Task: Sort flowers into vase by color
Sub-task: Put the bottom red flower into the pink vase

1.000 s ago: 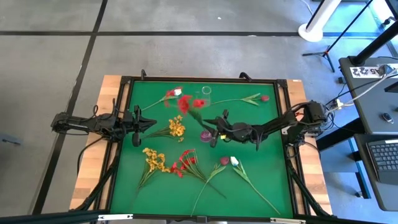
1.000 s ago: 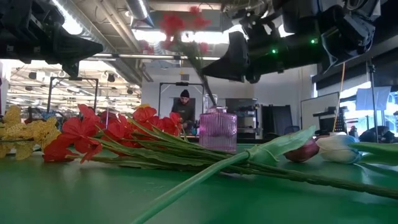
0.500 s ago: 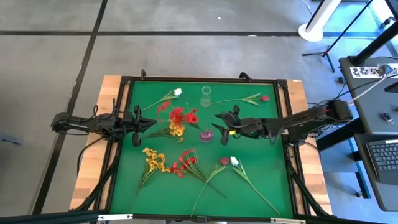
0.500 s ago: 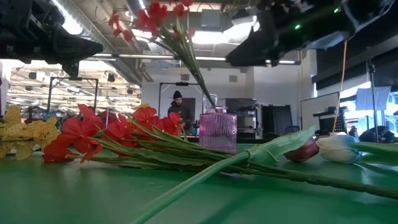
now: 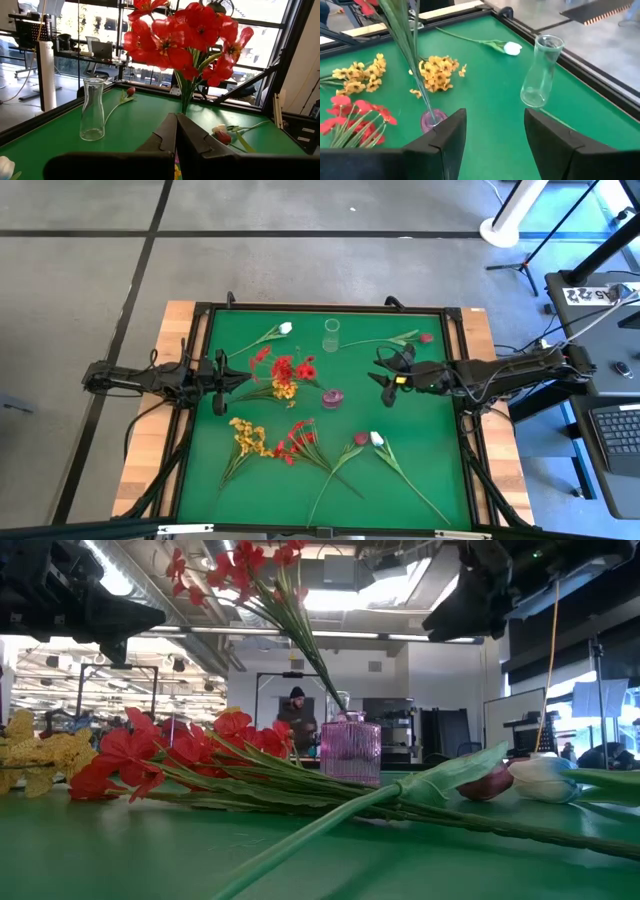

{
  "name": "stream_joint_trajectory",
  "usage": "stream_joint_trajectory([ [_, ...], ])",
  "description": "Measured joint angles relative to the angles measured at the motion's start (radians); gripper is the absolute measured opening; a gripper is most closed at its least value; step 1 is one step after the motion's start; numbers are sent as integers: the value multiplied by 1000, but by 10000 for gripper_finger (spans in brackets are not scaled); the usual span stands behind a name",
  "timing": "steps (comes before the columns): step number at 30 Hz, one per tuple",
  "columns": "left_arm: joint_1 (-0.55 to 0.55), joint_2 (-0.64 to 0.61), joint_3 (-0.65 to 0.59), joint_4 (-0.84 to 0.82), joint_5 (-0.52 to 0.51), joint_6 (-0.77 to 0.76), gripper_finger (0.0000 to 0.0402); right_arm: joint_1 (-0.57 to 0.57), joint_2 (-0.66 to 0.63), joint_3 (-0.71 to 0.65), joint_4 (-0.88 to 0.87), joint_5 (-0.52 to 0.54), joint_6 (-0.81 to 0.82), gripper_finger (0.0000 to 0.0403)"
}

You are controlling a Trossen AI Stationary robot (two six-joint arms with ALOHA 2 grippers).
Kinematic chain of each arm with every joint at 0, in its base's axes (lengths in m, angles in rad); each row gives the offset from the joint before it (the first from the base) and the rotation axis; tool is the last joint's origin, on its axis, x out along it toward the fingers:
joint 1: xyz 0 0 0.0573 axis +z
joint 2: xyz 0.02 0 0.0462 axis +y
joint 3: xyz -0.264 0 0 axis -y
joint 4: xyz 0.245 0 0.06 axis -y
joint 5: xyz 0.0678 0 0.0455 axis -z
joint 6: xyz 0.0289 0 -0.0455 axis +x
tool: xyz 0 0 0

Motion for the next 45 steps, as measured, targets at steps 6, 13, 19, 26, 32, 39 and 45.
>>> stream_joint_trajectory([
  [6, 0, 0, 0, 0, 0, 0, 0, 35, 50, 0, 34, 8, 15, 198],
  [13, 0, 0, 0, 0, 0, 0, 0, 147, 72, 0, 31, -52, 10, 198],
  [19, 0, 0, 0, 104, 23, -154, 0, 244, 72, 0, 31, 12, 7, 198],
  [26, -1, 0, 1, 197, 114, -321, 0, 261, 72, 0, 30, 72, 3, 198],
  [32, -128, 87, 7, 391, 371, -295, 0, 261, 72, 0, 30, 124, -29, 198],
  [39, -267, 306, 85, 439, 98, -101, 0, 261, 72, 0, 32, 184, -47, 198],
  [45, -299, 587, 263, 360, 35, -83, 0, 261, 72, 0, 32, 195, -93, 198],
])
